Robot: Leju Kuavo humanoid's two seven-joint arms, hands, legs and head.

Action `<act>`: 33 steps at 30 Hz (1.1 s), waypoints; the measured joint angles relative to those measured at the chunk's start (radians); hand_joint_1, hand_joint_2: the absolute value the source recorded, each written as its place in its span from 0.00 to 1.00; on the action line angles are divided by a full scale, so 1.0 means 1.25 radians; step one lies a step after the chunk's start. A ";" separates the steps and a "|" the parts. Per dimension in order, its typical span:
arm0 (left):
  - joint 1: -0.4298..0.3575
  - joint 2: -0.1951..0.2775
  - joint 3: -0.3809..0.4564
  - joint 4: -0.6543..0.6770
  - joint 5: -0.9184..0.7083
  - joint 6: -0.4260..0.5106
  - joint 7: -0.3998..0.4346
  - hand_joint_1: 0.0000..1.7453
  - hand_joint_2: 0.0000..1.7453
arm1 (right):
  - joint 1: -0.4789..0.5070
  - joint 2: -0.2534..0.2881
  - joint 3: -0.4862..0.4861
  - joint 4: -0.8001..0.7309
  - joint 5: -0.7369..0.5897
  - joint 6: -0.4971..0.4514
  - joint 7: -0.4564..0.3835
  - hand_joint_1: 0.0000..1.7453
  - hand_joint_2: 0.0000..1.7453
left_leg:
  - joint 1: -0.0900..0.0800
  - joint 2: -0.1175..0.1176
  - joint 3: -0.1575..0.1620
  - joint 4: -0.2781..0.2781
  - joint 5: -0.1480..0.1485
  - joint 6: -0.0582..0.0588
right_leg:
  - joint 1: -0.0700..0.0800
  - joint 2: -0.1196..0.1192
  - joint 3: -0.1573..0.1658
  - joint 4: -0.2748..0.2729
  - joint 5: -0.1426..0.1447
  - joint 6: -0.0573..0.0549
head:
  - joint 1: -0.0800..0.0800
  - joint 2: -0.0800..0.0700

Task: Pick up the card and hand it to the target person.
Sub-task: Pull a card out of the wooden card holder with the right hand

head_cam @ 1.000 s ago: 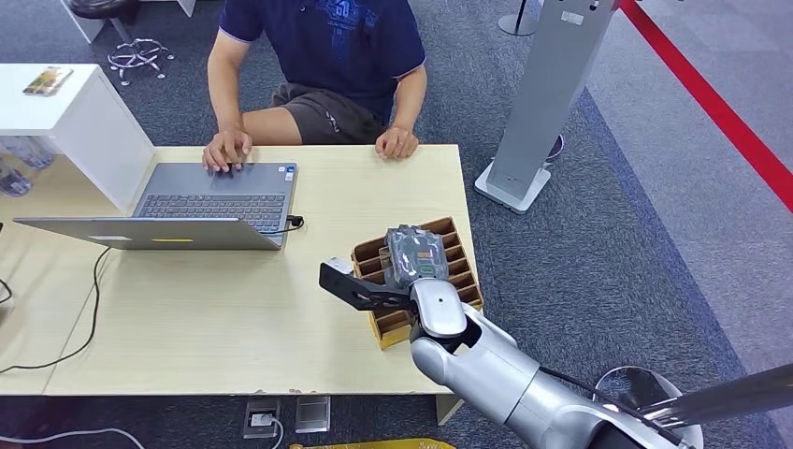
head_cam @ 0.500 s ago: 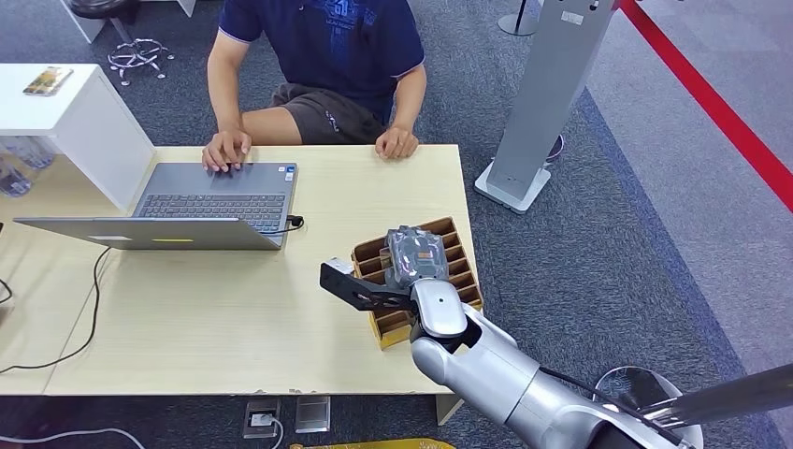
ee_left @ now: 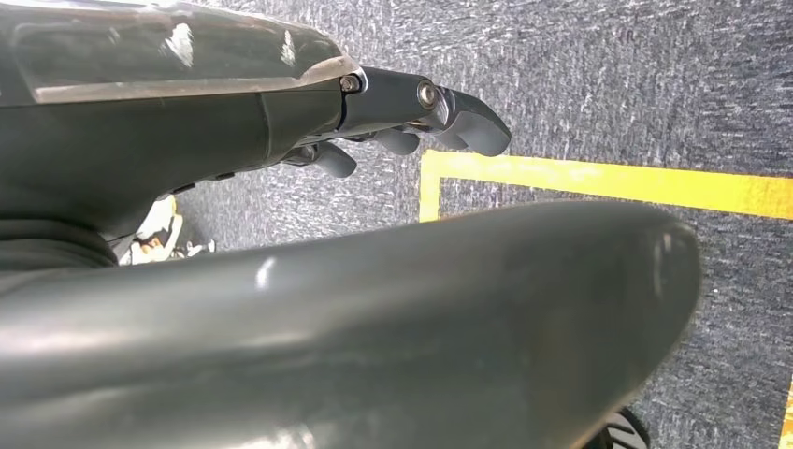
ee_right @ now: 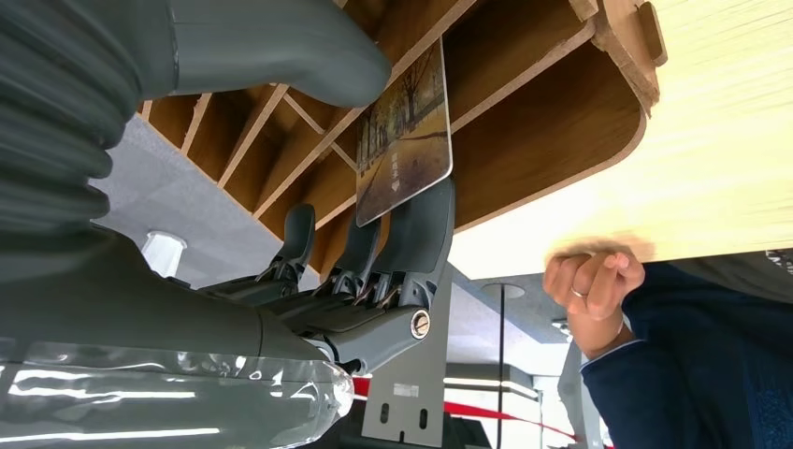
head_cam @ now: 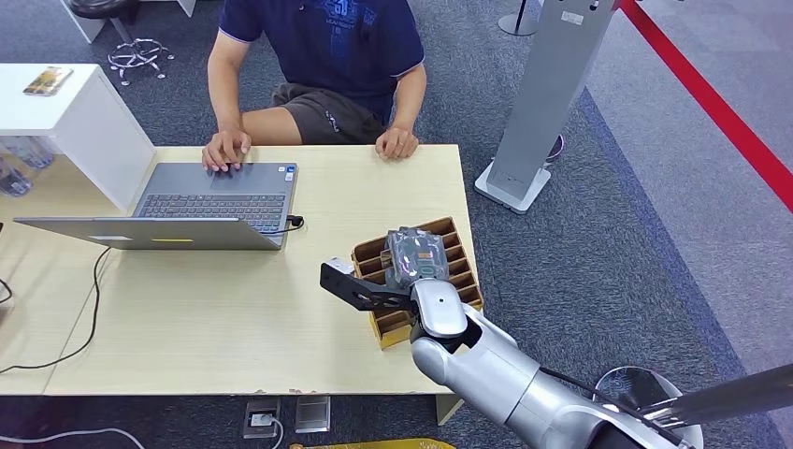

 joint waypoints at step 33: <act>0.000 0.003 -0.009 0.000 -0.011 0.009 -0.029 0.00 0.00 | 0.000 -0.001 -0.007 -0.002 -0.005 -0.021 -0.015 1.00 1.00 | 0.000 0.000 0.000 0.000 0.000 0.000 | 0.000 0.000 0.000 0.000 0.000 0.000 | 0.000 0.000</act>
